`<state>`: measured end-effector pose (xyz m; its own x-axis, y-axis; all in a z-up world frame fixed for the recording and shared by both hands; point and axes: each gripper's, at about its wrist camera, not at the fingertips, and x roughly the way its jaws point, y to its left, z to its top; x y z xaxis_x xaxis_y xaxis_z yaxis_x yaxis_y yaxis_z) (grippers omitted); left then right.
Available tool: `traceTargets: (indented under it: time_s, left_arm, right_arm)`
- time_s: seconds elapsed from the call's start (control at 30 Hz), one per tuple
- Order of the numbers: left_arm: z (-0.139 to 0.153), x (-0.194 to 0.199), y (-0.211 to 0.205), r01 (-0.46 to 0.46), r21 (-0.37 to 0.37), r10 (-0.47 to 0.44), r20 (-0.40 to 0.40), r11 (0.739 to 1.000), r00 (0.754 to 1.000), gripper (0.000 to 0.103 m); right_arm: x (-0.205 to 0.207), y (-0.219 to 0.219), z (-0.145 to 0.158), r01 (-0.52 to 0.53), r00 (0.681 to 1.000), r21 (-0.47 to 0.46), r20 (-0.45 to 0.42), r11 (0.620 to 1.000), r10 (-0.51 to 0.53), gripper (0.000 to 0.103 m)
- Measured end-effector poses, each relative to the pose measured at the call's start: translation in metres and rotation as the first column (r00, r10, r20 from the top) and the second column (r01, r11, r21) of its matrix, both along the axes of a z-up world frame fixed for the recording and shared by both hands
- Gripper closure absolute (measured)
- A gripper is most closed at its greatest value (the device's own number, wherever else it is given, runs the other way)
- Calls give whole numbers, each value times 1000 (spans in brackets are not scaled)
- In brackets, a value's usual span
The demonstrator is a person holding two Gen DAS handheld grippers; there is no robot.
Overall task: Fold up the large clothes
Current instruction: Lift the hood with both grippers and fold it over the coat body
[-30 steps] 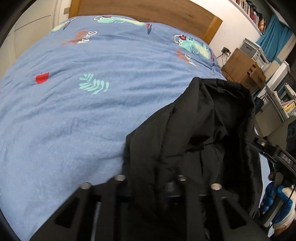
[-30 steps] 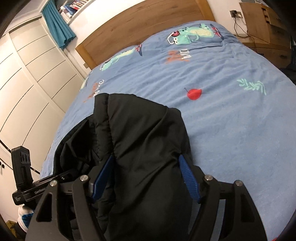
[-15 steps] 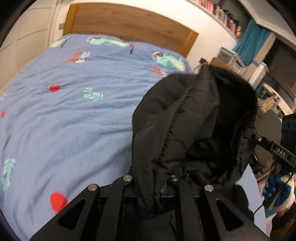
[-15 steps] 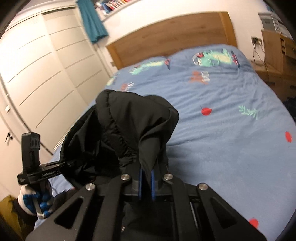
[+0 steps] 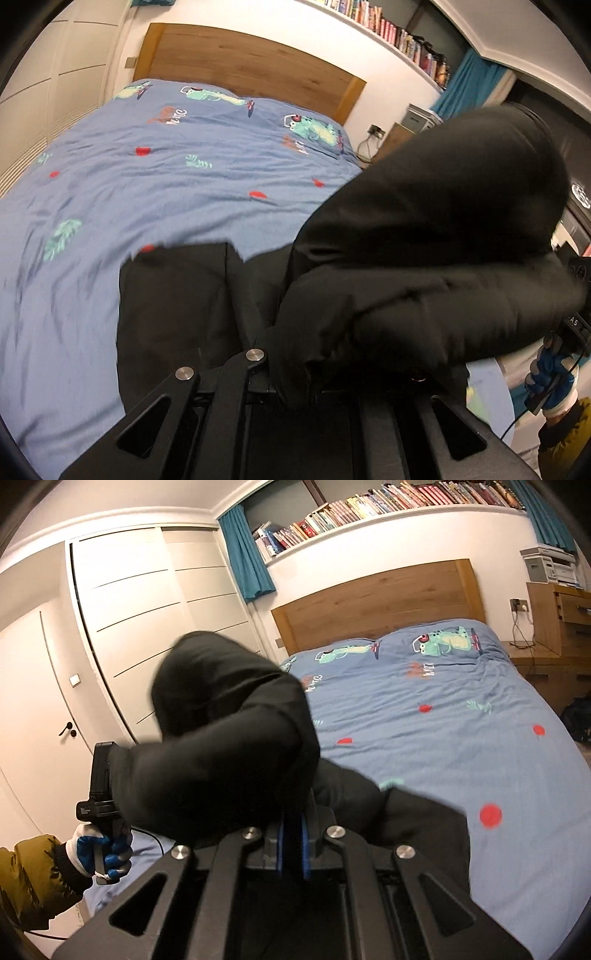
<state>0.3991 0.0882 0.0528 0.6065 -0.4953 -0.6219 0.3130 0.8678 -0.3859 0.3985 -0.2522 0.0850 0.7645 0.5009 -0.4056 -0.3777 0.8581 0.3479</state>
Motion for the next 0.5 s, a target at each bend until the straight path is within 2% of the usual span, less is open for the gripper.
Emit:
traceTargets:
  time_s: [0.1,0.2,0.5]
  left_arm:
    - [-8,-27,-2,5,23,-5,16,1000,1000,94]
    - [-20,-48,-5,4,30,-5,26,1000,1000,94]
    - [-55,-62,-13,19,84,-23,51,996,998,93]
  right_arm:
    - [-30,-2,-13,14,1000,5,-21,1000,-14,96]
    - [-49,-1,-28,26,999,-31,-47,999,-27,96]
    - [-70,-7,-85,44,989,-112,-135,993,-59,96]
